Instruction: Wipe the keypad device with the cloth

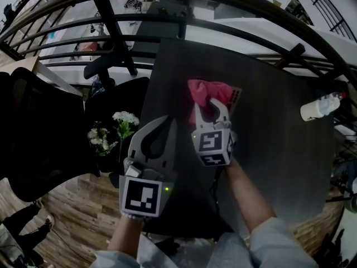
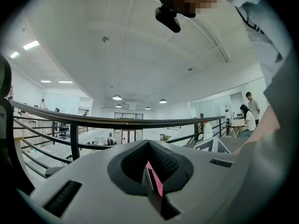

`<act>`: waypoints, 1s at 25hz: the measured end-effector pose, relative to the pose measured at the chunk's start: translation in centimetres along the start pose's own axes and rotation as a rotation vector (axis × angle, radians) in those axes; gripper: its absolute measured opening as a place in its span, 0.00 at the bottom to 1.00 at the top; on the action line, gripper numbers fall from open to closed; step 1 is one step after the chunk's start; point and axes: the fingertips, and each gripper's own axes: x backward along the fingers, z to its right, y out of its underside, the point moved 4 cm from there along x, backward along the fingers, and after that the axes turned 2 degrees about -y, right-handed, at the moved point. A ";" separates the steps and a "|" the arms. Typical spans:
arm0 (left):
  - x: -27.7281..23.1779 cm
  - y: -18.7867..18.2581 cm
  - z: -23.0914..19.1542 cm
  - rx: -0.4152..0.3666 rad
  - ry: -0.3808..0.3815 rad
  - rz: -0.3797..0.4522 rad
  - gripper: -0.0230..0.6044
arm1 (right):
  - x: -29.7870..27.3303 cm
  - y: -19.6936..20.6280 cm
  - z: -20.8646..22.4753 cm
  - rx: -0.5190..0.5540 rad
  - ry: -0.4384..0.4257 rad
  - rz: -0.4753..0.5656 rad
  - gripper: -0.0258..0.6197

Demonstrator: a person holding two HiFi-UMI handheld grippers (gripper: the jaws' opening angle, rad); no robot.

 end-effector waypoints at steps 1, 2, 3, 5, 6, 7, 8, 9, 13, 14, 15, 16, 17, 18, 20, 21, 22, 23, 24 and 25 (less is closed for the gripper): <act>0.0 0.0 0.0 0.001 -0.001 0.001 0.04 | 0.0 0.2 -0.6 0.014 -0.024 -0.009 0.16; 0.0 0.0 0.0 0.002 -0.002 0.003 0.04 | 0.0 0.4 -1.3 0.026 -0.049 -0.021 0.16; 0.1 -0.1 0.0 0.003 -0.002 0.004 0.04 | 0.0 0.8 -1.9 0.033 -0.073 -0.035 0.16; 0.1 -0.1 0.0 0.002 0.000 0.004 0.04 | 0.1 1.6 -3.0 0.038 -0.114 -0.066 0.16; 0.1 -0.1 0.1 0.001 0.001 0.003 0.04 | 0.1 2.0 -3.4 0.037 -0.129 -0.080 0.16; 0.1 -0.1 0.1 -0.001 0.002 0.003 0.04 | 0.2 2.4 -3.6 0.034 -0.142 -0.094 0.16; 0.1 -0.1 0.2 -0.002 0.003 0.004 0.04 | 0.3 2.7 -3.8 0.030 -0.152 -0.107 0.16; 0.1 -0.1 0.3 -0.001 0.004 0.006 0.04 | 0.5 3.0 -3.9 0.025 -0.162 -0.120 0.16; 0.2 -0.3 0.6 0.010 0.004 0.016 0.04 | 2.3 3.7 -3.8 -0.001 -0.185 -0.142 0.16; 0.2 -0.4 0.7 0.011 0.005 0.022 0.04 | 2.9 3.5 -3.5 -0.012 -0.181 -0.137 0.16; 0.2 -0.5 0.7 0.013 0.005 0.026 0.04 | 3.7 3.2 -3.1 -0.024 -0.174 -0.127 0.16; 0.2 -0.6 0.7 0.016 0.004 0.029 0.04 | 4.4 2.8 -2.6 -0.030 -0.164 -0.115 0.16; 0.2 -0.6 0.7 0.018 0.002 0.029 0.04 | 5.0 2.3 -2.1 -0.028 -0.150 -0.102 0.16; 0.2 -0.6 0.7 0.019 0.000 0.028 0.04 | 5.5 1.7 -1.5 -0.019 -0.132 -0.088 0.16; 0.2 -0.6 0.6 0.020 -0.004 0.027 0.04 | 6.4 0.4 0.0 0.000 -0.088 -0.054 0.16; 0.2 -0.7 0.6 0.020 -0.005 0.030 0.04 | 6.7 -0.4 0.7 0.006 -0.063 -0.033 0.16; 0.2 -0.7 0.6 0.021 -0.005 0.033 0.04 | 7.0 -1.2 1.5 0.010 -0.039 -0.010 0.16; 0.1 -0.8 0.6 0.021 -0.005 0.036 0.04 | 7.1 -2.0 2.2 0.013 -0.016 0.013 0.16; 0.1 -0.8 0.7 0.022 -0.005 0.037 0.04 | 7.1 -2.8 2.8 0.017 0.003 0.034 0.16; 0.1 -0.8 0.7 0.022 -0.006 0.037 0.04 | 6.9 -3.5 3.3 0.024 0.021 0.051 0.16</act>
